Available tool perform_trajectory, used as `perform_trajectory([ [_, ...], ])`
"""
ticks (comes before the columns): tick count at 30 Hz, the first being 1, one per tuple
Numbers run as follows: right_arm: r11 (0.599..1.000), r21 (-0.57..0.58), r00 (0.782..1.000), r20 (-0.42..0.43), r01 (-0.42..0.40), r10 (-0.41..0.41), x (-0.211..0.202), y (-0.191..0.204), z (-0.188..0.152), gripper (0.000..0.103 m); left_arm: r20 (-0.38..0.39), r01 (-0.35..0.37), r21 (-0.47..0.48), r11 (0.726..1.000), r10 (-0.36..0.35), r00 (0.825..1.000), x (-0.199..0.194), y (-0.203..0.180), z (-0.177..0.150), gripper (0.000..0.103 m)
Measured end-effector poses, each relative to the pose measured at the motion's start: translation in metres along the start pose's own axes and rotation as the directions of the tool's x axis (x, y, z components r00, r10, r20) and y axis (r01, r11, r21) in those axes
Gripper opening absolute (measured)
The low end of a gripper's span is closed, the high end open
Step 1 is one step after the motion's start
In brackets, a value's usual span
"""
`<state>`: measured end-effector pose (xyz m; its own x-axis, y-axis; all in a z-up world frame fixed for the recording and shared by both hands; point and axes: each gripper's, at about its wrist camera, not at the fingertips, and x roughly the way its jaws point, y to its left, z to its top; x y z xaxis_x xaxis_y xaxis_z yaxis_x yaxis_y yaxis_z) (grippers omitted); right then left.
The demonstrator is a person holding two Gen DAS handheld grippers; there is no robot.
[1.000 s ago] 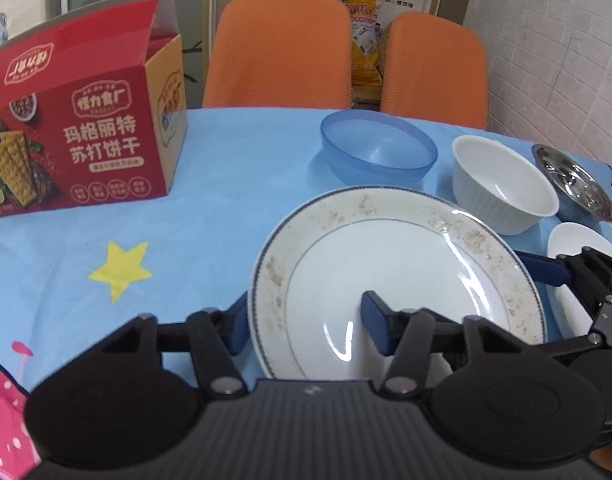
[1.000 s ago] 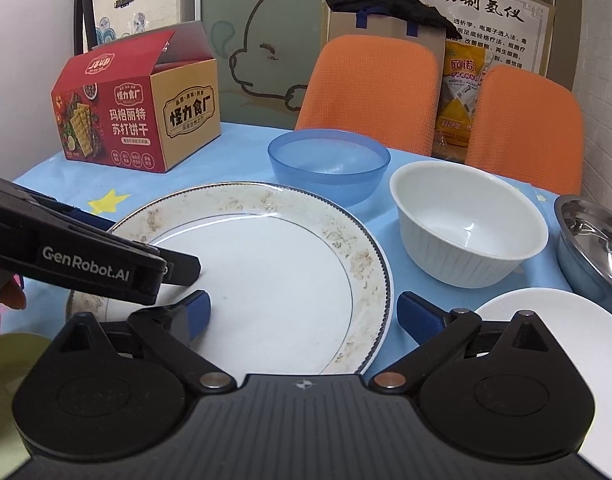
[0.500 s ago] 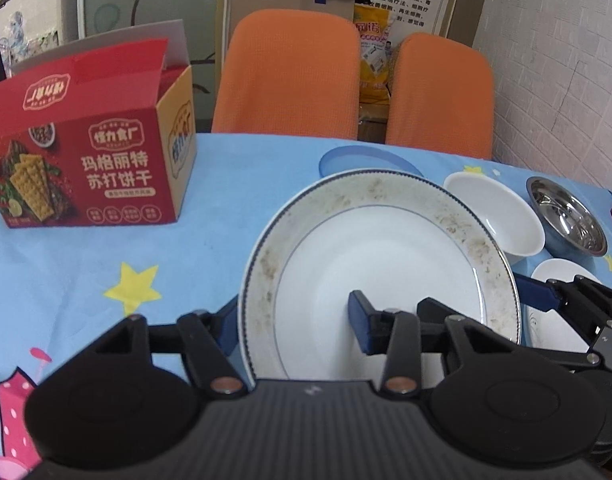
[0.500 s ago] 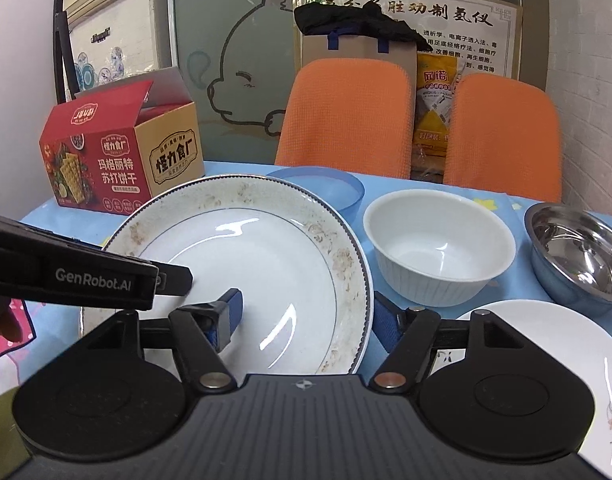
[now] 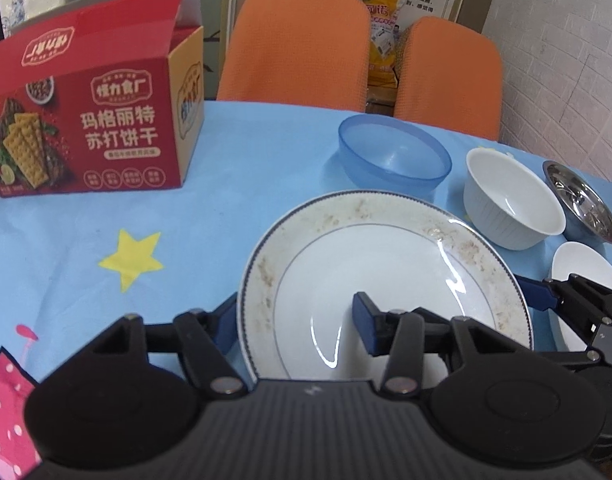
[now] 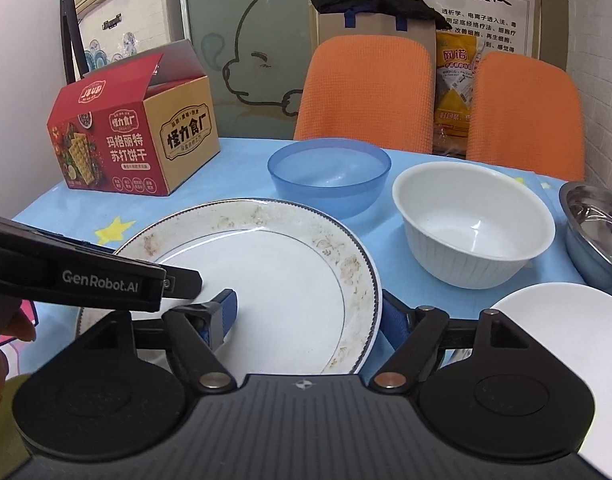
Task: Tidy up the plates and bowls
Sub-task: 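Close both grippers on the gold-rimmed plate rim and lift it, then lower the gold-rimmed plate onto the green plate and open both grippers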
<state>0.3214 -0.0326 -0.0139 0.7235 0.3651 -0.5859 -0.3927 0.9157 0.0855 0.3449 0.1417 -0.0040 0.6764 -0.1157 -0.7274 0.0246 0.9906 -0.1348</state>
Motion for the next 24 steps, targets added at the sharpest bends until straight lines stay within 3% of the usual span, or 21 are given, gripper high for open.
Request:
perform_trajectory([
  [8,0.999,-0.051,1.0,-0.015,-0.01,0.009,-0.004,0.013,-0.012,0.103,0.014,-0.007,0.014,1.0,0.007,1.0,-0.002,-0.003,-0.008,0.046],
  [15,1.0,0.003,1.0,0.001,0.015,-0.015,-0.008,0.003,-0.003,0.103,0.02,-0.009,0.017,1.0,0.009,1.0,-0.013,-0.009,-0.001,0.043],
  [24,0.999,0.002,0.996,0.074,0.042,-0.042,-0.042,0.013,0.004,0.103,0.101,-0.028,0.038,0.999,0.024,0.995,-0.06,-0.018,-0.006,0.043],
])
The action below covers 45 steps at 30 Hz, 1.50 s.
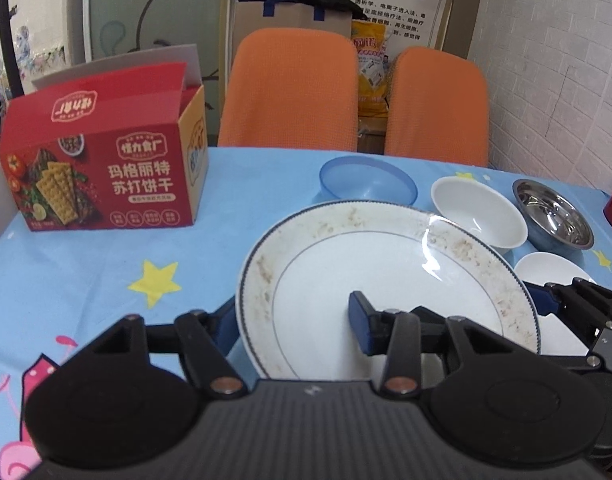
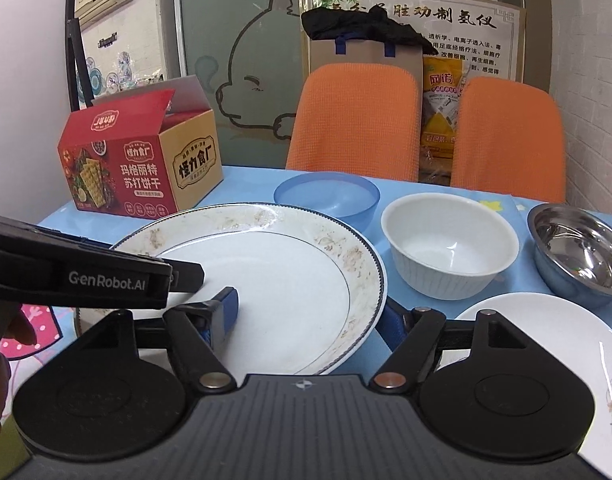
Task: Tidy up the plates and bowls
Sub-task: 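Lower the gold-rimmed plate onto the green plate and open both grippers, then move both grippers to the rim of the white floral plate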
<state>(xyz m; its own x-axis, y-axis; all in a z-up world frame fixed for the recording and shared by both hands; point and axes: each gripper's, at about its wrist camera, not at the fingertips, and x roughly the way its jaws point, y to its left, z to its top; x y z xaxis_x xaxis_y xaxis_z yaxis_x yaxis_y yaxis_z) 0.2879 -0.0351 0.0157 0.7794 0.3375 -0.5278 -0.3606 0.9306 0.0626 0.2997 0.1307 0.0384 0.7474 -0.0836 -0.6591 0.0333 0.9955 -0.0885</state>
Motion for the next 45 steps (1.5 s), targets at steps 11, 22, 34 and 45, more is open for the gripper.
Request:
perform_trajectory([
  [11,0.999,-0.005,0.999,0.027,-0.042,0.042,-0.079,0.034,-0.036,0.103,0.019,-0.039,-0.008,0.999,0.039,0.999,-0.083,-0.003,-0.066,0.042],
  [22,0.999,0.006,0.998,-0.028,-0.054,0.054,-0.105,0.061,-0.088,0.103,-0.04,-0.03,-0.068,0.997,0.028,0.999,-0.1,0.009,-0.126,0.042],
  [34,0.999,-0.013,0.999,-0.002,-0.032,0.032,-0.104,0.053,-0.096,0.103,0.092,-0.042,-0.046,0.998,0.046,0.995,-0.121,0.011,-0.122,0.071],
  [45,0.993,0.108,0.993,0.096,0.052,-0.063,-0.134,-0.002,-0.085,0.103,0.085,-0.019,-0.032,0.999,0.022,0.996,-0.11,-0.01,-0.095,0.073],
])
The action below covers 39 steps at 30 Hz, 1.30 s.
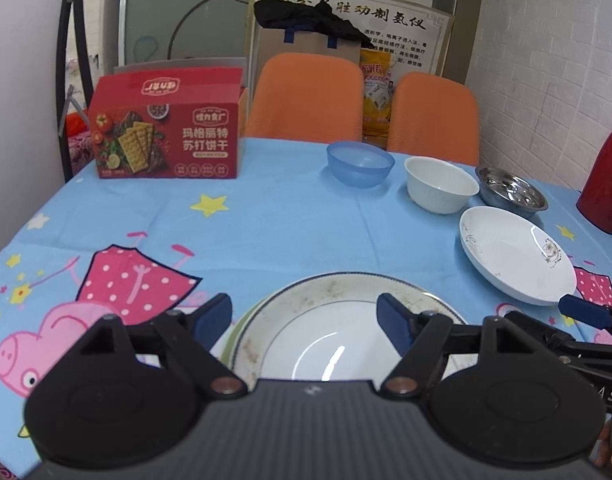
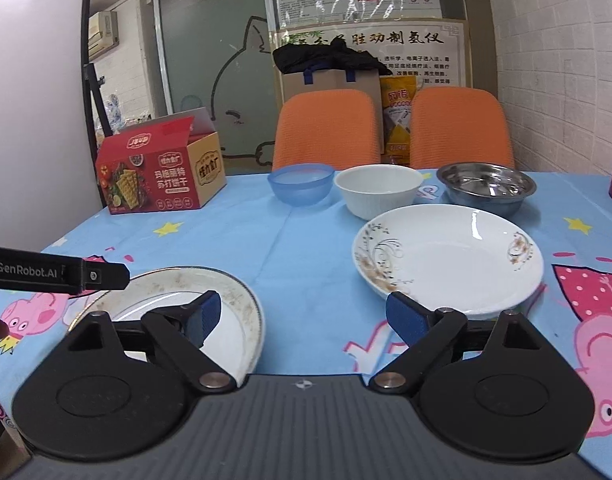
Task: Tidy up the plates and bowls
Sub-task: 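Move both grippers to the rim of the white floral plate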
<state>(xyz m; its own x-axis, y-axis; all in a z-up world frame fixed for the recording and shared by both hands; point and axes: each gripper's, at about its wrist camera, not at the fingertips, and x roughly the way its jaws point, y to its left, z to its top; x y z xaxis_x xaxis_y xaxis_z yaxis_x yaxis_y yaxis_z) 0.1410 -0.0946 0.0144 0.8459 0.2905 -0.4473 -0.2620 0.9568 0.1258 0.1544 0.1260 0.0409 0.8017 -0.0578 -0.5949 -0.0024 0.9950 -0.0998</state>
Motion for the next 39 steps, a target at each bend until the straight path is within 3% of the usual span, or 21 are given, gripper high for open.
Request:
perform_trajectory([
  [11,0.976,0.123,0.984,-0.001,0.179,-0.18,-0.015,-0.089,0.002,0.103,-0.014,0.051,0.092,0.994,-0.05,0.999,0.023,-0.052,0.021,0.074],
  [23,0.968,0.167,0.982,-0.019,0.189,-0.188,0.02,-0.132,0.02,0.103,-0.087,0.081,0.137,0.987,-0.069,0.994,0.074,-0.084,0.053,0.075],
  [27,0.969,0.169,0.984,-0.027,0.18,-0.178,0.034,-0.139,0.025,0.103,-0.15,0.144,0.104,0.984,-0.128,0.98,0.101,-0.091,0.069,0.075],
  [30,0.969,0.164,0.983,-0.039,0.183,-0.179,0.042,-0.142,0.028,0.103,-0.205,0.199,0.056,0.978,-0.184,0.961,0.128,-0.098,0.079,0.075],
  [35,0.968,0.154,0.977,-0.112,0.197,-0.181,0.062,-0.148,0.028,0.103,-0.313,0.233,0.015,0.972,-0.217,0.925,0.171,-0.116,0.085,0.074],
  [39,0.974,0.133,0.976,-0.14,0.186,-0.167,0.072,-0.147,0.028,0.103,-0.327,0.256,0.048,0.966,-0.227,0.918,0.183,-0.131,0.085,0.073],
])
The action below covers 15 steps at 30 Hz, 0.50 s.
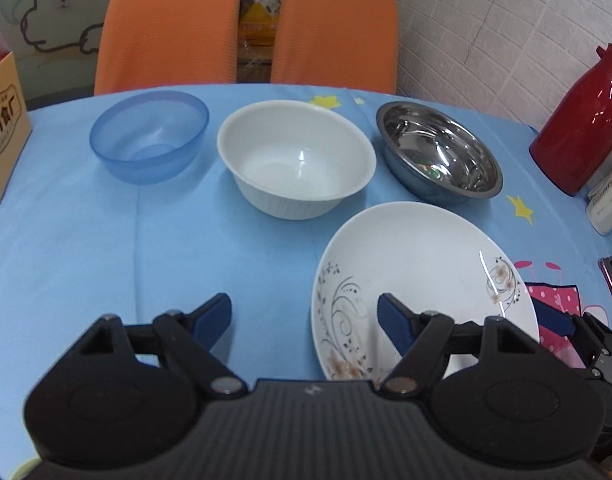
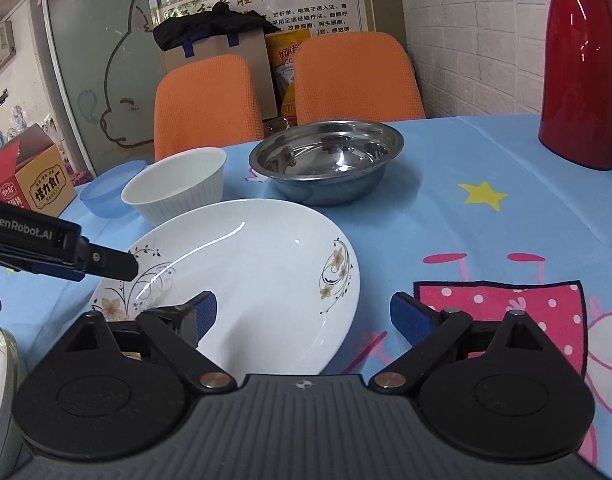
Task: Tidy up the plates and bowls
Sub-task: 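Move both grippers to the rim of the white floral plate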
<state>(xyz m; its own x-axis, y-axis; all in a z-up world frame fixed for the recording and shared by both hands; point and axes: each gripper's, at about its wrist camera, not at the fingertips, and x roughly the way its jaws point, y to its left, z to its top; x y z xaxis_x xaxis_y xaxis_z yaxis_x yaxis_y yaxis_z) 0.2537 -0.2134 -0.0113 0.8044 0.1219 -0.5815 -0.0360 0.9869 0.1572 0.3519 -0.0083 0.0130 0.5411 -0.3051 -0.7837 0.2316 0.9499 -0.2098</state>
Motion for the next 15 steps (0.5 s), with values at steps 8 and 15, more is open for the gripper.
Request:
perform_trajectory([
  [8,0.999,-0.034,0.999,-0.033,-0.002,0.001,0.011,0.01,-0.001,0.103,-0.014,-0.017,0.016,1.0,0.017,1.0,0.015,-0.007,-0.003,0.064],
  [15,0.996,-0.086,0.999,-0.03,0.019,-0.022,0.012,0.018,-0.007,0.103,0.02,-0.056,0.047,0.997,0.055,0.998,0.015,-0.016,-0.01,0.063],
])
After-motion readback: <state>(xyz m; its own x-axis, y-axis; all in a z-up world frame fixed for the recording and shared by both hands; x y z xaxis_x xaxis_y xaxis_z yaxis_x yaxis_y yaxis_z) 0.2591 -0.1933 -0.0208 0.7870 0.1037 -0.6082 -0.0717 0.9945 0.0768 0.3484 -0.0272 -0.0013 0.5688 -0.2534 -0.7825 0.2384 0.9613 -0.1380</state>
